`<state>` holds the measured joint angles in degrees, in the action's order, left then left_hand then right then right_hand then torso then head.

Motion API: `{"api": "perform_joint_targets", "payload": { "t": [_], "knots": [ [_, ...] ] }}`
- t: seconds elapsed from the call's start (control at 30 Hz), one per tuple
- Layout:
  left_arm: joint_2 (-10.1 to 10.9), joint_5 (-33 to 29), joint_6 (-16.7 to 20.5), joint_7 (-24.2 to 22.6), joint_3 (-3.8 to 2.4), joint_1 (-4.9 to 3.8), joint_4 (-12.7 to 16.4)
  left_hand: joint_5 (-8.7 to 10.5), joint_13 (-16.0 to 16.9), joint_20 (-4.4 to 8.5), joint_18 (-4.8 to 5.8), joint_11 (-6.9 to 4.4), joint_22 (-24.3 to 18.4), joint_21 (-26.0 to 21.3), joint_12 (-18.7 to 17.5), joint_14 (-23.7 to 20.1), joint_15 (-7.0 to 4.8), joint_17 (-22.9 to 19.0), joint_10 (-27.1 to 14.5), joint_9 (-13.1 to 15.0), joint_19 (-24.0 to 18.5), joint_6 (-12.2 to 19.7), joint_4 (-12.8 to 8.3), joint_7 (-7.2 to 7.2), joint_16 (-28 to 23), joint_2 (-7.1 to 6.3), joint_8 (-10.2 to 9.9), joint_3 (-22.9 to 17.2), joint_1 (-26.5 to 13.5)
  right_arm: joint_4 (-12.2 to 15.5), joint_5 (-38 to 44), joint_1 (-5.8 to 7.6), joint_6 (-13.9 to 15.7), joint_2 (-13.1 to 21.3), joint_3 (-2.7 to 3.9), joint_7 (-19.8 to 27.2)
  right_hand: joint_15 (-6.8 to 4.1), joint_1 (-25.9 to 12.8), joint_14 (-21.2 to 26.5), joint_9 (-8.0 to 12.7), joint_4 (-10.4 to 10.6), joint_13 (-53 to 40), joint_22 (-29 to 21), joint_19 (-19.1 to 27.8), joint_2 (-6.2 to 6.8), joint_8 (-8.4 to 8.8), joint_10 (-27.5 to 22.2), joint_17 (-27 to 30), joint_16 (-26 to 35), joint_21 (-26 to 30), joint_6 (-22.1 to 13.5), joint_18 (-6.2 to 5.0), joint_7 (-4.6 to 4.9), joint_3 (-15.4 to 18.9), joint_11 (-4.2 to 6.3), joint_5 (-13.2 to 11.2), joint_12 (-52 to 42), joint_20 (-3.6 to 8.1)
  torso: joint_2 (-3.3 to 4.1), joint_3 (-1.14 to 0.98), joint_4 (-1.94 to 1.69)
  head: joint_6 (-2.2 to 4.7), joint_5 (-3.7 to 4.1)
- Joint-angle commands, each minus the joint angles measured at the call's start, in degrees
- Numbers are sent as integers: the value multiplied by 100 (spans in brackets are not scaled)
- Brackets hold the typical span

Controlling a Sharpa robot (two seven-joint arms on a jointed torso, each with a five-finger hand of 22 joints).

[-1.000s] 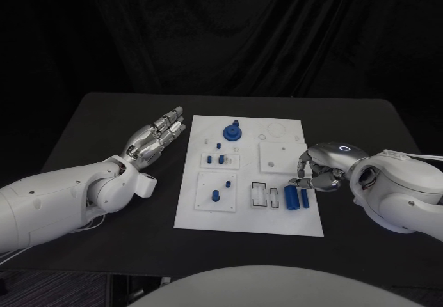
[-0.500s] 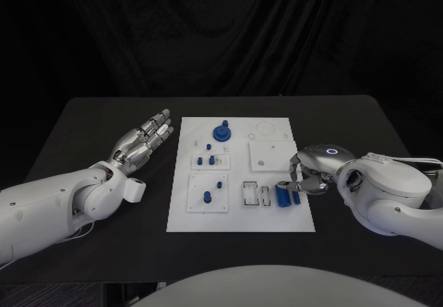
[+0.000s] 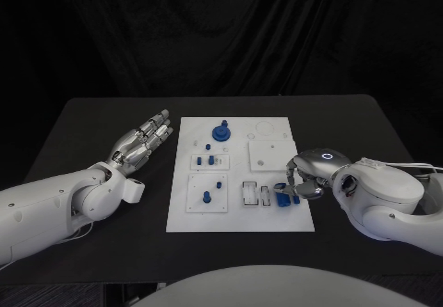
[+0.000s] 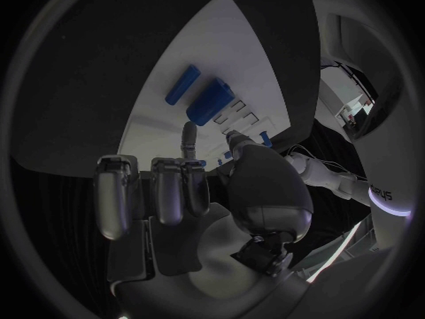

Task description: Assemble the parts on the task board

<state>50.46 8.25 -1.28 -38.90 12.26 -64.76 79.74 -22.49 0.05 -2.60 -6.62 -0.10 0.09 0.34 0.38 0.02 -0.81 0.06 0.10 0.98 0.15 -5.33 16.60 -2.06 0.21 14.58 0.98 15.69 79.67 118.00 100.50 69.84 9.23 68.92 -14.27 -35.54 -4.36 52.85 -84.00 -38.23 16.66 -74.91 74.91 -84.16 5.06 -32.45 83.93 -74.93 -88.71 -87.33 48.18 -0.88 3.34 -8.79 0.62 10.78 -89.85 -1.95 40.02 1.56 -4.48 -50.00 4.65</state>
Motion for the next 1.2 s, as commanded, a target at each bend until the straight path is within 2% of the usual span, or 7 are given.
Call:
{"api": "perform_joint_targets", "payload": {
  "t": [0.03, 0.23, 0.43, 0.6, 0.87, 0.97, 1.2],
  "knots": [
    [-7, 5, -105, -329, -5, 12, 25, -29, -5, -42, -58, 49, -2, -30, -38, -2, 58, -6, -10, -5, -11, 0, -14, -59, -21, 20, -3, -33, 66, 25, 88, -25, -214, -12, 1, -255, -27, 49, -509, 10, 9, -1509, 1408, -496, 38, 52, 607, -1039, 37, 28, 28, 12, -31, -52, 42, 36, -15, 34, 3, 0, -4, 0, 0],
    [-5, 5, -119, -309, -5, 18, 18, -33, -5, -46, -59, 53, 0, -30, -38, -2, 61, -6, -10, -5, -10, 0, -16, -62, -21, 19, -3, -34, 71, -7, 89, -53, -288, -67, 1, -266, -30, 138, -504, 21, 3, -1509, 1403, -491, 34, 99, 607, -1010, 48, 43, 70, 8, -34, -99, 46, 154, -15, 36, 5, 0, 1, 0, -6],
    [-7, 5, -130, -296, -5, 21, 17, -40, -5, -51, -61, 57, -1, -30, -38, -2, 65, -6, -10, -4, -11, 0, -18, -66, -21, 19, -3, -36, 78, -41, 89, -144, -294, -97, 1, -246, -30, 143, -502, 23, 3, -1509, 1400, -488, 33, 103, 607, -996, 53, 52, 72, 6, -34, -102, 46, 159, -15, 36, 0, 6, -15, 0, -4],
    [-3, 5, -133, -288, -5, 23, 18, -58, -5, -63, -65, 65, 1, -29, -38, -2, 74, -6, -10, -4, -10, 0, -25, -75, -21, 18, -3, -42, 97, -106, 89, -217, -292, -136, 1, -190, -28, 139, -491, 49, 14, -1509, 1384, -473, 77, 157, 607, -941, 73, 98, 92, -6, -30, -88, 43, 215, -15, 35, -2, 3, -6, 0, -40],
    [-6, 5, -151, -274, -5, 30, 8, -93, -5, -77, -72, 73, 1, -29, -38, -2, 81, -6, -10, -5, -9, 4, -38, -83, -21, 14, -3, -52, 131, -234, 89, -305, -226, -247, 1, -70, -28, 224, -488, 93, 2, -1509, 1376, -465, 55, 241, 607, -918, 82, 121, 161, -12, -33, -133, 43, 280, -15, 33, -1, 8, -7, 0, -32],
    [-8, 5, -157, -267, -5, 32, 3, -113, -5, -83, -76, 76, 2, -28, -38, -2, 83, -6, -10, -5, -9, 4, -48, -86, -21, 11, -3, -59, 154, -271, 89, -331, -177, -290, 1, 6, -17, 318, -483, 179, -4, -1509, 1357, -445, 40, 413, 607, -888, 94, 177, 175, -25, -11, -170, 28, 470, -15, 27, -5, 7, -5, 0, -44],
    [-15, 5, -179, -247, -5, 39, -7, -162, -5, -99, -83, 99, 4, -27, -38, -2, 94, -6, -10, -2, -8, -9, -72, -109, -21, 6, 1, -79, 213, -367, 89, -371, -168, -392, 1, 94, 1, 485, -480, 280, -28, -1509, 1344, -431, 40, 603, 607, -868, 100, 217, 218, -35, 15, -215, 6, 653, -15, 10, -4, 5, -6, 0, -48]
  ]
}}
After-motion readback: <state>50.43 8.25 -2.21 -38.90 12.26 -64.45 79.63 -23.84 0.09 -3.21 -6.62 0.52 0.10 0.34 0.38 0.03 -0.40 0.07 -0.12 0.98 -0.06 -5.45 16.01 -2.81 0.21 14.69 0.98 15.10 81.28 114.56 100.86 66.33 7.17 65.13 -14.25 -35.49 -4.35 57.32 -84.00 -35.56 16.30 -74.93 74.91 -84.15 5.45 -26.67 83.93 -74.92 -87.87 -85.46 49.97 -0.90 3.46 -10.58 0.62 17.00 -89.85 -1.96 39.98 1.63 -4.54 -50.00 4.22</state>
